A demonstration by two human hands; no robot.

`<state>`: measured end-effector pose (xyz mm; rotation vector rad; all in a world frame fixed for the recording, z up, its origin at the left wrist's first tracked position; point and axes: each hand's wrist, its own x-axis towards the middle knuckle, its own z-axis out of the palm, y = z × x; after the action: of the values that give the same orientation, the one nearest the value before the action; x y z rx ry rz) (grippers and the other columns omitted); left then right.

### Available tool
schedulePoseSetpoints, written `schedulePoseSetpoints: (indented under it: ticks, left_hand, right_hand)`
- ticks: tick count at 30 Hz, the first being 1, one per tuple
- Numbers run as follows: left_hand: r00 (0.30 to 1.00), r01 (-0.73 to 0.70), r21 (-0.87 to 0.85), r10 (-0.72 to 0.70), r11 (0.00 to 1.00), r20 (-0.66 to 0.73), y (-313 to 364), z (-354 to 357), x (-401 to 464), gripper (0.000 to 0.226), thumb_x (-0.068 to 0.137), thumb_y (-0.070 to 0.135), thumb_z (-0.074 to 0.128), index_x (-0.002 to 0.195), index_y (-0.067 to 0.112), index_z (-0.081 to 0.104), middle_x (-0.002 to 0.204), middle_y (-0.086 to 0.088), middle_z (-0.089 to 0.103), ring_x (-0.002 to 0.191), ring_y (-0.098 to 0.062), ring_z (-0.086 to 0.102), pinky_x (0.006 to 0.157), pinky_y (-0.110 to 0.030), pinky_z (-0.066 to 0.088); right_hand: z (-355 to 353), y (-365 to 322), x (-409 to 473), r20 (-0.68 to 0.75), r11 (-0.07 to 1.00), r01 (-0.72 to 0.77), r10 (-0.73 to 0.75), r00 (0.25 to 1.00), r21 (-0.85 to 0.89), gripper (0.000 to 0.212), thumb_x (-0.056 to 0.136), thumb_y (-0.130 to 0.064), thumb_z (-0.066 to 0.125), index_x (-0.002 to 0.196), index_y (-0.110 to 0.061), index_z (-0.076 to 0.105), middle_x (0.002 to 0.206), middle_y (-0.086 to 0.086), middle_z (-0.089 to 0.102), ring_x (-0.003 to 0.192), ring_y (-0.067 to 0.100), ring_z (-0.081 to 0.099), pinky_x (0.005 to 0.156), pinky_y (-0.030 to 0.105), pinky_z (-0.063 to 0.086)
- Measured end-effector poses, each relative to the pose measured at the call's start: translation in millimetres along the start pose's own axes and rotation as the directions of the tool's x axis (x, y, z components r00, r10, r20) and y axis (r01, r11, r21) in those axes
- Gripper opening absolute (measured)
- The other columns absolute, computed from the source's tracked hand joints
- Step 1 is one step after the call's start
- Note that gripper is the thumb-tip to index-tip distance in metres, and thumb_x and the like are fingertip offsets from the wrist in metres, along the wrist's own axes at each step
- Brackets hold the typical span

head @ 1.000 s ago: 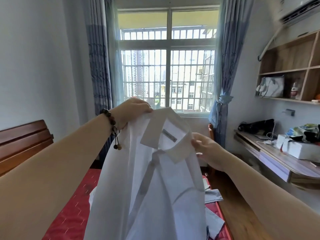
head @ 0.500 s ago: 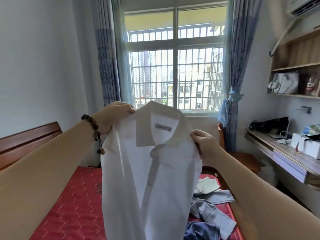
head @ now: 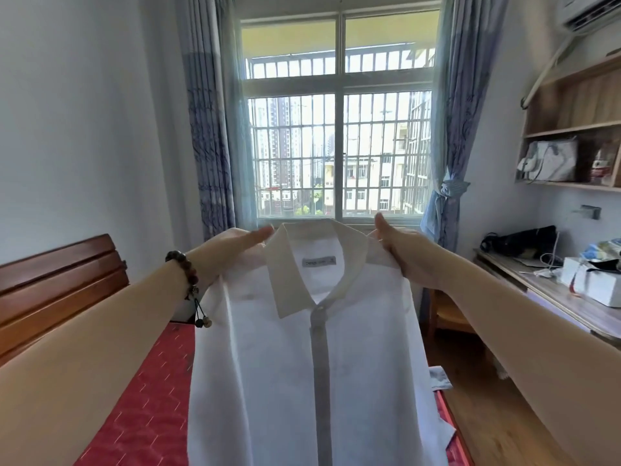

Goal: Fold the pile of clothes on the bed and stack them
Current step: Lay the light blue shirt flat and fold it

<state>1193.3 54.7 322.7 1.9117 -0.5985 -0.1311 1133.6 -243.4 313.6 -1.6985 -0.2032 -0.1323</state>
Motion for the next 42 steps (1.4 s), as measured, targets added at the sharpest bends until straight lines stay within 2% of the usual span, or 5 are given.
schedulePoseSetpoints:
  ticks: [6,18,22,26,42]
  left_hand:
    - [0.987,-0.051,0.133,0.029,0.990,0.161,3,1,-2,0.055,0.055,0.056,0.079,0.070,0.005,0.066,0.064,-0.007,0.057,0.054,-0.013,0.052,0.050,-0.019,0.044]
    - [0.977,-0.215,0.183,0.214,0.959,0.029,27,50,17,0.025,0.086,0.021,0.072,0.062,0.016,0.067,0.051,0.014,0.056,0.045,0.001,0.050,0.047,-0.011,0.040]
    - [0.978,-0.207,0.252,0.206,0.945,0.032,26,58,21,0.024,0.086,0.022,0.071,0.077,0.000,0.070,0.060,0.004,0.056,0.049,-0.001,0.049,0.048,-0.013,0.040]
    - [0.980,-0.200,0.289,0.189,0.936,0.066,15,54,21,0.027,0.086,0.022,0.072,0.064,0.007,0.065,0.055,0.005,0.050,0.052,-0.008,0.046,0.053,-0.019,0.038]
    - [0.988,-0.150,0.214,0.138,0.965,0.069,-15,1,6,0.090,0.051,0.067,0.080,0.078,-0.016,0.056,0.067,-0.009,0.043,0.062,-0.020,0.038,0.054,-0.023,0.033]
  right_hand:
    - [-16,-2,-12,0.141,0.970,-0.059,0.094,0.986,-0.234,0.025,0.087,-0.027,0.067,0.095,-0.003,0.069,0.090,0.011,0.069,0.080,0.022,0.065,0.077,0.031,0.057]
    - [10,77,-17,-0.479,0.884,-0.119,-0.128,0.868,-0.453,0.022,0.088,-0.035,0.068,0.094,-0.014,0.065,0.088,0.003,0.066,0.086,0.026,0.062,0.076,0.034,0.049]
    - [31,99,-25,-0.543,0.939,-0.341,0.261,0.798,-0.050,0.051,0.084,-0.046,0.070,0.106,-0.001,0.056,0.090,0.010,0.061,0.075,0.022,0.059,0.063,0.035,0.054]
    - [50,108,-31,-0.165,0.764,-0.490,0.595,0.786,0.421,0.054,0.085,-0.047,0.066,0.096,0.004,0.056,0.082,0.018,0.065,0.069,0.028,0.066,0.060,0.039,0.056]
    - [73,93,-11,-0.028,0.549,-0.139,0.285,0.958,0.824,0.016,0.096,-0.006,0.051,0.107,0.000,0.062,0.084,0.015,0.070,0.066,0.023,0.071,0.056,0.033,0.059]
